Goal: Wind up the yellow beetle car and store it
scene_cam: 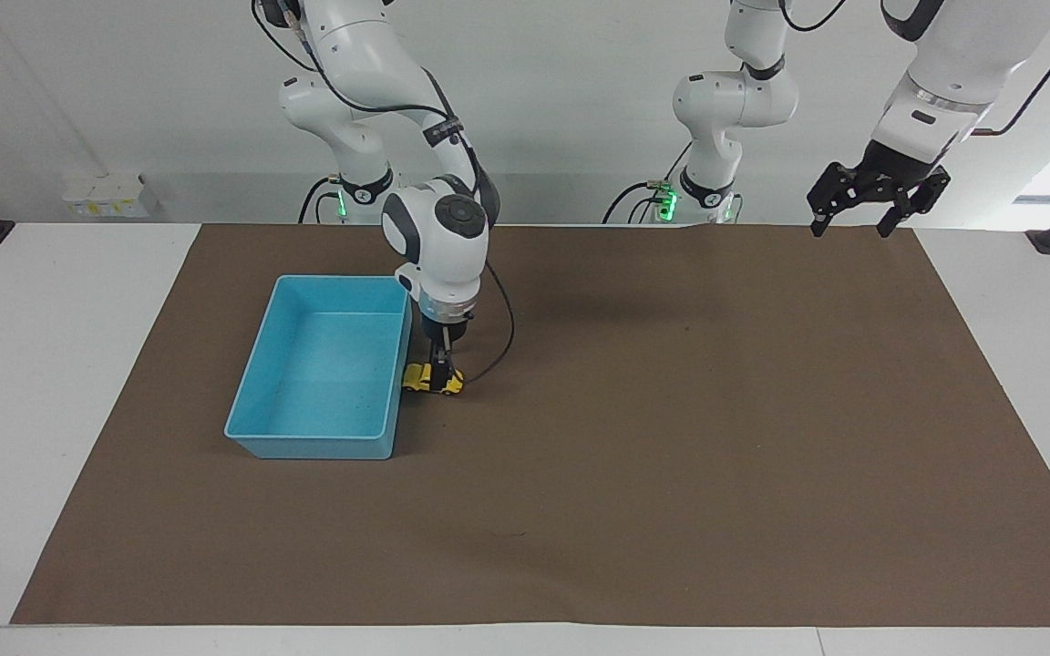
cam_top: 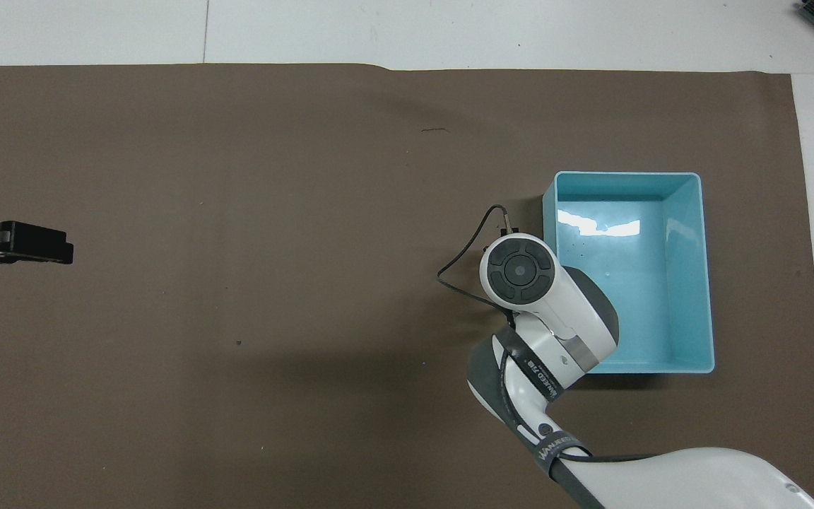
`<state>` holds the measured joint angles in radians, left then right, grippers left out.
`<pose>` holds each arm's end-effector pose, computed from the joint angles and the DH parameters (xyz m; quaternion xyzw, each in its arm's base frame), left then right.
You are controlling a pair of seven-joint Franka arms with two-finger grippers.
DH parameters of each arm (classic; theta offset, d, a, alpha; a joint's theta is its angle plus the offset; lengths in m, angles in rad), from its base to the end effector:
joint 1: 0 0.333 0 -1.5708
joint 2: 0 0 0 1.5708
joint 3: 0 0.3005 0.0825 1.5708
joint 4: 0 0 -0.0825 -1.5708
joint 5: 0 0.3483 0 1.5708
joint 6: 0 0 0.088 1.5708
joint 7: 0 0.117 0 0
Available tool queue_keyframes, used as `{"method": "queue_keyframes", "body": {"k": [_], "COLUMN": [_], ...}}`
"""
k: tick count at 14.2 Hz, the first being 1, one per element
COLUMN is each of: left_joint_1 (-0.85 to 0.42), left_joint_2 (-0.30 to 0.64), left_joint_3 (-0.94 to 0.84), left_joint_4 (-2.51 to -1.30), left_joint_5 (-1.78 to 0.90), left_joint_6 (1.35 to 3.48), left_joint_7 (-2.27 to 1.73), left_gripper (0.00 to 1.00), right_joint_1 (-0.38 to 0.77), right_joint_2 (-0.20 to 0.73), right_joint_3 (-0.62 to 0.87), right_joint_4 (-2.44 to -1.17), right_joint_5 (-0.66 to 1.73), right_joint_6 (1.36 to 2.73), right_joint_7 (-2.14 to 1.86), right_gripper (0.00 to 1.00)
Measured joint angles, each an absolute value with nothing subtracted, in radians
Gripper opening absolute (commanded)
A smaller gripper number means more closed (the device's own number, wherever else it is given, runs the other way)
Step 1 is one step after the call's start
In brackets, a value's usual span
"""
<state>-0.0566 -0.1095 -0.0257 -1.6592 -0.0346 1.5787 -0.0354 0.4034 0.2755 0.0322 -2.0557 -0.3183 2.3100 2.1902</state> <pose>0.4850 -0.0448 0.6162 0.9995 -0.0235 0.0135 0.0167 0.5086 0.2269 0.3016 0.7141 -0.6910 0.1054 0.0381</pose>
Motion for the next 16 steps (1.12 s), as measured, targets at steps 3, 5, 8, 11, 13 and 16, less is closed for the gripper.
{"method": "queue_keyframes", "body": {"k": [3,5,8,11,13,16], "left_joint_1": [-0.057,-0.057,-0.057,-0.057,-0.057,-0.057], "left_joint_2": [-0.109,-0.109,-0.109,-0.109,-0.109,-0.109], "left_joint_3": [-0.025,-0.025,-0.024,-0.024,-0.024,-0.024], "left_joint_4": [-1.659,-1.659,-1.659,-1.659,-1.659,-1.659], "left_joint_5": [-0.034,-0.032,-0.032,-0.032,-0.032,-0.032], "left_joint_6": [1.577,1.577,1.577,1.577,1.577,1.577], "left_joint_7": [-0.035,-0.035,-0.035,-0.035,-0.035,-0.035], "left_gripper": [1.00,1.00,1.00,1.00,1.00,1.00], "right_joint_1": [0.401,0.401,0.402,0.411,0.427,0.458], "right_joint_2": [0.286,0.286,0.286,0.286,0.285,0.284], "right_joint_3": [0.032,0.032,0.032,0.032,0.032,0.032], "right_joint_4": [-2.073,-2.083,-2.081,-2.063,-2.020,-1.947], "right_joint_5": [-0.323,-0.341,-0.344,-0.348,-0.354,-0.355], "right_joint_6": [2.336,2.337,2.336,2.303,2.251,2.184], "right_joint_7": [2.192,2.192,2.192,2.192,2.192,2.189], "right_gripper": [0.30,0.00,0.00,0.00,0.00,0.00]}}
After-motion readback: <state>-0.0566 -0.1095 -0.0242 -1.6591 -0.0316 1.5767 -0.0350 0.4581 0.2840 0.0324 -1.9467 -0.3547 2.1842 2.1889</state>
